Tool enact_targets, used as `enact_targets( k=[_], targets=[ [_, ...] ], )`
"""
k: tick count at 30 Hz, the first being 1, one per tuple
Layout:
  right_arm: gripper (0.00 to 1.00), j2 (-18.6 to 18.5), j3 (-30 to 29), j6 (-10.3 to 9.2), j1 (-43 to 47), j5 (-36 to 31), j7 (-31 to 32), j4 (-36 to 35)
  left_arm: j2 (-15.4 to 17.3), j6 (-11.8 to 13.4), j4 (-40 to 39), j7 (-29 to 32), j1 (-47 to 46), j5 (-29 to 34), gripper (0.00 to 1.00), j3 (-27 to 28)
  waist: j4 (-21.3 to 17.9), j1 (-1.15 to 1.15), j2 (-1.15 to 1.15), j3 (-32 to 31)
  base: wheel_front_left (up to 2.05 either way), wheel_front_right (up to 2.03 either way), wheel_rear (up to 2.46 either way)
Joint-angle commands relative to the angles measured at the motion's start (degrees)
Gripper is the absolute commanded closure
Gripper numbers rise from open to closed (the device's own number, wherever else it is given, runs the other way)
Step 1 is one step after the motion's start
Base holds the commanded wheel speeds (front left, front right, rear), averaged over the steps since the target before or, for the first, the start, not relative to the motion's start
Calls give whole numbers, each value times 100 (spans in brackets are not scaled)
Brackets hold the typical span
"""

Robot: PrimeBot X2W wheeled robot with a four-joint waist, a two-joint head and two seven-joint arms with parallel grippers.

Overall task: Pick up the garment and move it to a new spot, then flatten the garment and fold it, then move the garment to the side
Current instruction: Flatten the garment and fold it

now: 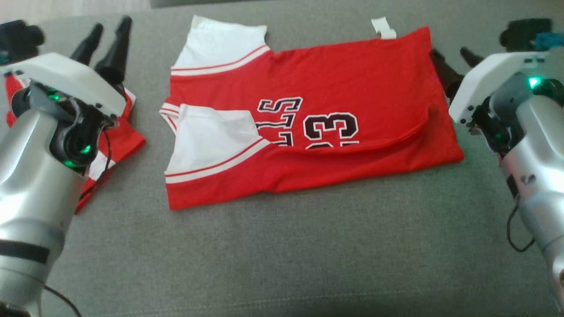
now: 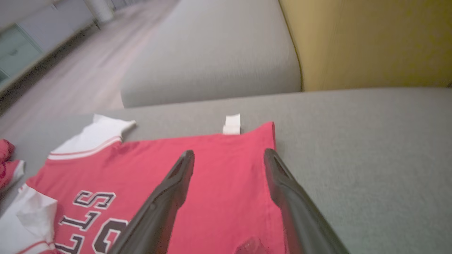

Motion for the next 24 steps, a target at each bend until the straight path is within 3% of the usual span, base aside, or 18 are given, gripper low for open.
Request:
enact_targets(
  k=[1,6,11,16,24],
  targets=[
    [0,-17,-17,-4,125,-12,-357,-250,147,39,-215,-224,-57,-52,0,329,33,0,0,-145,0,0,0],
    [0,23,-198,-4,618,-235,-1635,-487,-82,255,-747,-916,700,-314,0,733,109,0,0,-442,0,0,0],
    [0,195,-491,-4,1294,-666,-2549,-730,-350,628,-1555,-1106,1723,-73,0,1065,174,0,0,-682,0,0,0],
    [0,479,-1007,-4,2090,-1328,-2801,-1244,-926,798,-2561,-1115,2805,850,0,1871,199,0,0,-816,0,0,0],
    [0,1038,-1775,-4,3221,-2505,-2834,-2571,-1852,558,-3178,-1117,4148,2518,0,2809,65,0,0,-875,0,0,0]
  ],
)
